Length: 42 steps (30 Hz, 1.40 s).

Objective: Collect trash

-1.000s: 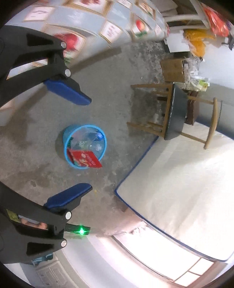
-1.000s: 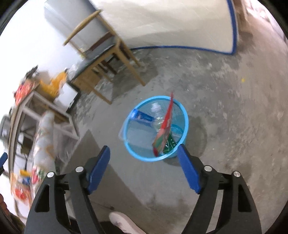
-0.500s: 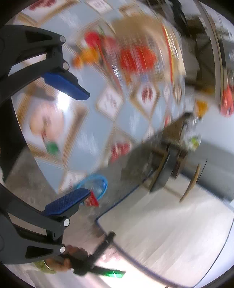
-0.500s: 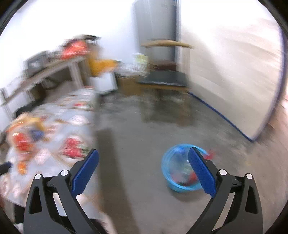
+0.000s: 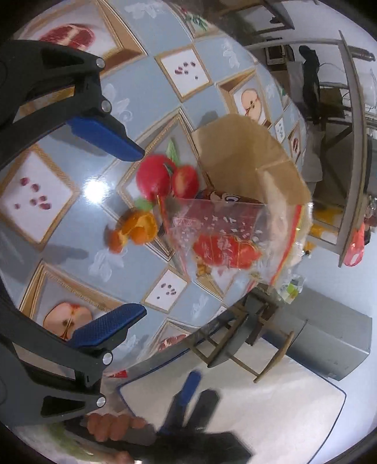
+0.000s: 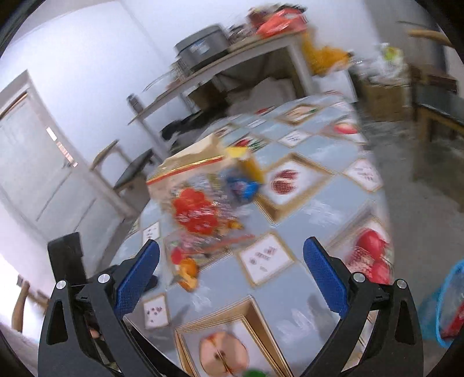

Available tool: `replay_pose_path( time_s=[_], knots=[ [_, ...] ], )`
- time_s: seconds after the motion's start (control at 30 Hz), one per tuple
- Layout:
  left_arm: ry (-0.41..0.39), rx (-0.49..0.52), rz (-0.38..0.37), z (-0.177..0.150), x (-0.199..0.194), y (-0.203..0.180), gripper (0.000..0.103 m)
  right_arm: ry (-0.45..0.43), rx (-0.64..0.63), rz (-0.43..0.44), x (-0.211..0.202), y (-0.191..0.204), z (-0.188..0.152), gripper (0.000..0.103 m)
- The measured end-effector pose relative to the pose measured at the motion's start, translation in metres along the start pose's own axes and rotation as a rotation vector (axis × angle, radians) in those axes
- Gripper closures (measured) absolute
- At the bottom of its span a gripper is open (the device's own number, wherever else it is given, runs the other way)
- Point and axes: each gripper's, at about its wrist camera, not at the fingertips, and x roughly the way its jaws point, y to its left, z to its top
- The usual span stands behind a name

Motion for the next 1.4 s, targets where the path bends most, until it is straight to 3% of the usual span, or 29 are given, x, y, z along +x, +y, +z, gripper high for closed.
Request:
replay_pose_path(
  time_s=[0.23, 0.47, 0.57, 0.67, 0.87, 1.03, 1.23, 1.27, 1.4],
  knots=[
    [0.053, 0.044, -0.004, 0.004, 0.032, -0.003, 0.011, 0.098, -0.083, 0.13, 0.072, 0.003, 0.036, 0.007],
    [0.102, 0.074, 0.03, 0.002, 0.053, -0.004, 0.044, 0.158, -0.089, 0.221, 0.117, -0.009, 0.052, 0.011],
    [0.092, 0.092, 0.053, 0.001, 0.05, -0.004, 0.052, 0.178, -0.083, 0.243, 0.129, -0.012, 0.054, 0.02],
    [0.093, 0.092, 0.062, 0.001, 0.05, -0.002, 0.062, 0.198, -0.069, 0.243, 0.134, -0.014, 0.051, 0.035],
    [0.098, 0.071, 0.034, -0.004, 0.044, 0.0, 0.08, 0.202, -0.054, 0.234, 0.129, -0.014, 0.041, 0.061],
    [0.095, 0.056, 0.039, -0.008, 0.036, 0.004, 0.088, 0.214, -0.035, 0.214, 0.116, -0.014, 0.03, 0.092],
    [0.11, 0.007, 0.051, -0.019, 0.021, 0.018, 0.097, 0.217, -0.004, 0.184, 0.097, -0.015, 0.013, 0.098],
    [0.116, 0.0, 0.056, -0.021, 0.02, 0.02, 0.103, 0.216, 0.0, 0.181, 0.093, -0.016, 0.01, 0.098],
    [0.116, -0.039, 0.063, -0.029, 0.01, 0.032, 0.103, 0.218, 0.038, 0.168, 0.071, -0.019, -0.006, 0.098]
  ],
)
